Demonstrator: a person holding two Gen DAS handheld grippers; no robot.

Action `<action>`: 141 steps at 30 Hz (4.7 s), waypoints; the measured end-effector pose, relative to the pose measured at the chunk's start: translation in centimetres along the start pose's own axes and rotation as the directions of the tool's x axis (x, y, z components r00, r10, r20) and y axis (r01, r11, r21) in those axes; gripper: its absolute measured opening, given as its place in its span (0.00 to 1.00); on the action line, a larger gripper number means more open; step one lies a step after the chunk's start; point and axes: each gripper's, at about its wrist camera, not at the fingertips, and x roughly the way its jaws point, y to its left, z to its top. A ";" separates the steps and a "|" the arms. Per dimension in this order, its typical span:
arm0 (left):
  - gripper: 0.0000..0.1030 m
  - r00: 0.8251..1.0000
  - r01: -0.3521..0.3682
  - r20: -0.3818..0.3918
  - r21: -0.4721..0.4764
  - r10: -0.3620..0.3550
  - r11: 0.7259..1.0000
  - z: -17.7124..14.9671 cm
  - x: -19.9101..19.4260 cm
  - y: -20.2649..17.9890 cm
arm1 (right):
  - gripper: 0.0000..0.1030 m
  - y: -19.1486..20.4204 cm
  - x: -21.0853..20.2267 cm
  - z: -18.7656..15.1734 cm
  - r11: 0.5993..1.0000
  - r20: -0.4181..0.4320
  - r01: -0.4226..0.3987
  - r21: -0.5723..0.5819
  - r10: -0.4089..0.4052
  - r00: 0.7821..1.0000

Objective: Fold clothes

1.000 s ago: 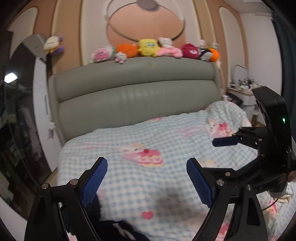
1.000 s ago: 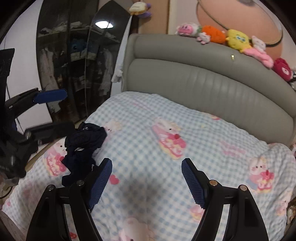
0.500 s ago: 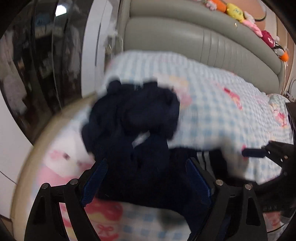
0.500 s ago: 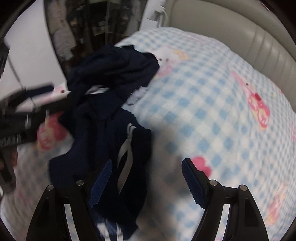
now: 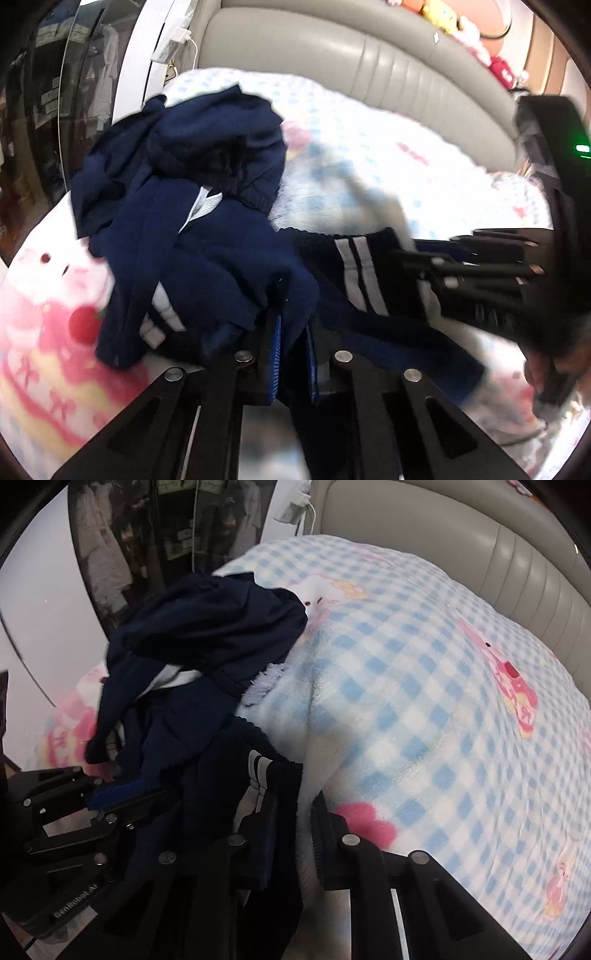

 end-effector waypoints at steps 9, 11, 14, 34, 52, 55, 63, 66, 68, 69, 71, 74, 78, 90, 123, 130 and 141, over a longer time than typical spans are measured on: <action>0.03 0.986 0.145 -0.077 -0.031 -0.147 0.989 -6.9 -5.2 -3.8 | 0.02 -1.7 -4.9 -4.1 0.991 -0.072 -0.105 -0.087 0.099 0.992; 0.03 0.989 0.125 -0.087 0.027 -0.123 0.992 -7.8 -5.3 -5.4 | 0.02 -1.8 -5.4 -5.1 0.988 -0.080 -0.107 -0.113 0.098 0.992; 0.04 0.997 0.066 -0.048 0.033 -0.065 0.997 -7.3 -4.8 -5.4 | 0.03 -2.1 -5.8 -6.0 0.985 -0.077 -0.119 -0.126 0.110 0.991; 0.12 0.982 -0.147 -0.116 0.011 0.147 0.989 -3.7 5.3 -0.8 | 0.36 2.4 0.8 -5.6 0.975 -0.149 -0.218 0.043 0.222 0.963; 0.14 0.885 0.351 -0.325 -0.003 -0.333 0.936 -15.3 -3.9 -8.1 | 0.29 -1.7 -10.0 -16.6 0.852 -0.466 -0.392 -0.348 0.206 0.861; 0.20 0.913 0.340 -0.263 0.075 -0.311 0.937 -13.1 -6.3 -7.9 | 0.38 -3.5 -11.5 -14.8 0.888 -0.353 -0.354 -0.292 0.244 0.903; 0.78 0.972 0.229 -0.097 0.227 -0.212 0.947 -5.7 -7.1 -7.4 | 0.68 -9.2 -10.5 -9.5 0.966 -0.165 -0.229 -0.118 0.208 0.964; 0.78 0.985 0.173 -0.052 0.284 -0.165 0.943 -4.2 -5.0 -6.7 | 0.68 -9.1 -8.7 -8.5 0.955 -0.179 -0.292 -0.058 0.278 0.944; 0.77 0.982 0.169 -0.128 0.303 -0.136 0.938 -4.0 -1.7 -6.9 | 0.68 -11.0 -9.9 -11.1 0.939 -0.153 -0.343 0.038 0.344 0.926; 0.76 0.975 0.175 -0.188 0.312 -0.119 0.934 -4.3 -0.6 -7.1 | 0.68 -10.3 -9.9 -11.9 0.925 -0.141 -0.368 0.092 0.378 0.915; 0.44 0.949 0.193 -0.301 0.333 -0.090 0.923 -5.9 0.5 -7.4 | 0.68 -10.1 -9.6 -11.8 0.905 -0.113 -0.384 0.182 0.407 0.906; 0.43 0.924 0.225 -0.373 0.352 -0.084 0.909 -9.5 -1.3 -7.3 | 0.68 -11.3 -11.0 -11.5 0.921 -0.066 -0.341 0.189 0.358 0.931; 0.45 0.855 0.241 -0.513 0.277 -0.069 0.930 -14.4 -5.0 -5.5 | 0.68 -10.3 -10.4 -11.0 0.964 -0.102 -0.254 0.074 0.261 0.960; 0.46 0.954 0.069 -0.297 0.303 0.026 0.950 -7.1 -9.3 -2.4 | 0.68 -4.3 -3.9 -12.7 0.952 -0.259 -0.271 -0.141 0.229 0.938; 0.55 0.907 0.054 -0.420 0.205 0.038 0.977 -1.6 -1.0 6.2 | 0.31 -2.9 -8.0 -11.4 0.889 -0.273 -0.371 -0.269 0.299 0.914; 0.56 0.901 0.039 -0.431 0.190 0.048 0.981 0.4 0.0 8.0 | 0.31 -2.7 -4.4 -11.7 0.915 -0.321 -0.283 -0.287 0.187 0.929; 0.16 0.943 0.046 -0.331 0.222 0.031 0.974 3.6 -0.9 8.3 | 0.11 -1.4 -4.4 -13.4 0.873 -0.401 -0.470 -0.131 0.386 0.831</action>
